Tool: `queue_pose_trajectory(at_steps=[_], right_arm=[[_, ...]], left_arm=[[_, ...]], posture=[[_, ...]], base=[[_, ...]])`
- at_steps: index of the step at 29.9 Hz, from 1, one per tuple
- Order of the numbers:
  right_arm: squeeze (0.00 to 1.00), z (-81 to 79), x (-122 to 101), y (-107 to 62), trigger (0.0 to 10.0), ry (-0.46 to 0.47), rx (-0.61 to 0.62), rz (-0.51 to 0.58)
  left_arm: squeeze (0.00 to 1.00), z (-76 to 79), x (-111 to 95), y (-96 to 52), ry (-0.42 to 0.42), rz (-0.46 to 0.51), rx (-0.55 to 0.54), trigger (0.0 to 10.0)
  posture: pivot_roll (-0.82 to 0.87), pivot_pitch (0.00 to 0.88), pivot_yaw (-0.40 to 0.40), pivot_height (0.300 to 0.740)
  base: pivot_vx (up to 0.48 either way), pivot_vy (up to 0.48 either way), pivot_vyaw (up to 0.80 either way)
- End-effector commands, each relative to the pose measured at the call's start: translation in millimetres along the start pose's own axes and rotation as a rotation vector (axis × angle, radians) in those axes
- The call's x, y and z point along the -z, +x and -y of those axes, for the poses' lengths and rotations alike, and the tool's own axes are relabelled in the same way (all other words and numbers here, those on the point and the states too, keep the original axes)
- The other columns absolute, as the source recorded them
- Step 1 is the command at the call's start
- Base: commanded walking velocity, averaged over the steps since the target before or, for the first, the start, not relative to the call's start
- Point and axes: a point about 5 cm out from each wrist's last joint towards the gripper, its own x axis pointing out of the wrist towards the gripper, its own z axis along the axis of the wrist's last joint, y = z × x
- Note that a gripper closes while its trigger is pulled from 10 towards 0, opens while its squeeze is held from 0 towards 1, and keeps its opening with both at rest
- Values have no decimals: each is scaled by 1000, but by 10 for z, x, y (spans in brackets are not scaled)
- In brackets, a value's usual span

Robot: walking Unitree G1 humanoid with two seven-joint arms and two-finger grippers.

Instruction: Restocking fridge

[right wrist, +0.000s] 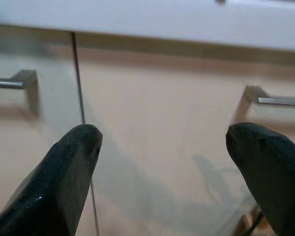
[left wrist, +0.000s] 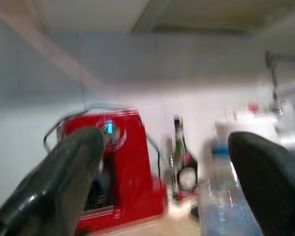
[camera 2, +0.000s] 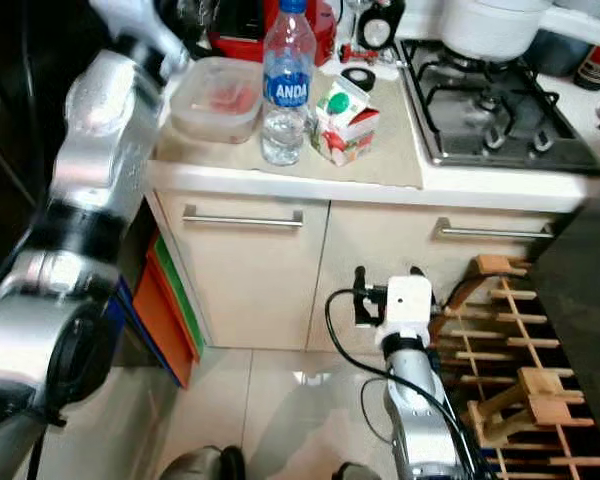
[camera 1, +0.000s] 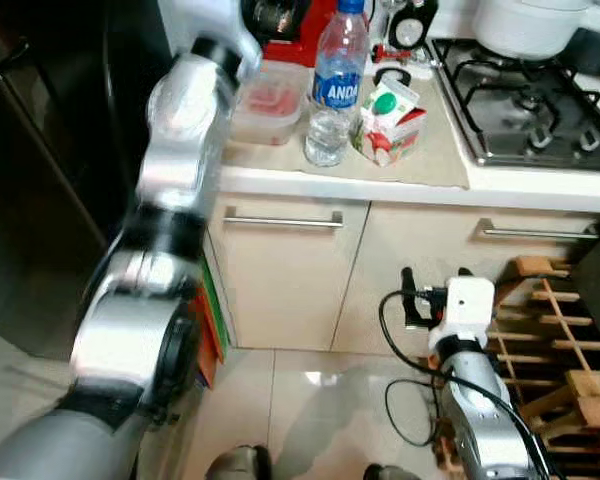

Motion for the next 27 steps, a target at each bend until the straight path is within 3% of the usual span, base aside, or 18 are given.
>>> queue_pose_trajectory(at_steps=[1,5,6,9,13,17,18,19,20,24,27], right_arm=[[0,50,5,24,10000,3,4,4],[0,60,-28,80,10000,-15,4,17],[0,60,-28,80,10000,-15,4,17],[0,44,-99,146,10000,-5,7,44],[0,37,-216,213,10000,9,20,89],[0,93,-317,238,10000,18,44,121],[0,99,-337,232,10000,19,44,128],[0,99,-337,232,10000,19,44,128],[0,100,-342,227,10000,18,42,130],[0,102,-328,219,10000,18,39,122],[0,81,-302,203,10000,24,28,110]], left_arm=[[0,118,-191,-76,-5,32,77,10000],[0,337,-53,-382,-115,-58,113,10000],[0,337,-53,-382,-115,-58,113,10000],[0,545,194,-618,-156,-146,101,10000],[0,438,545,-863,-203,-284,-193,10000],[0,590,814,-1129,-171,-413,-120,10000],[0,671,995,-1301,-145,-499,-87,10000],[0,671,995,-1301,-145,-499,-87,10000],[0,737,1104,-1425,-130,-558,-62,10000],[0,770,1155,-1473,-110,-591,-60,10000],[0,793,1112,-1427,-124,-563,-39,10000]], posture=[[87,3,-13,740],[103,0,-22,740],[103,0,-22,740],[94,0,-14,740],[71,0,-7,740],[49,0,-3,740],[40,0,-2,740],[40,0,-2,740],[37,0,-4,740],[38,0,-2,740],[41,0,2,740]], base=[[0,0,0],[0,0,0],[0,0,0],[0,0,0],[0,0,0],[0,0,0],[0,0,0],[0,0,0],[0,0,0],[0,0,0],[0,0,-773]])
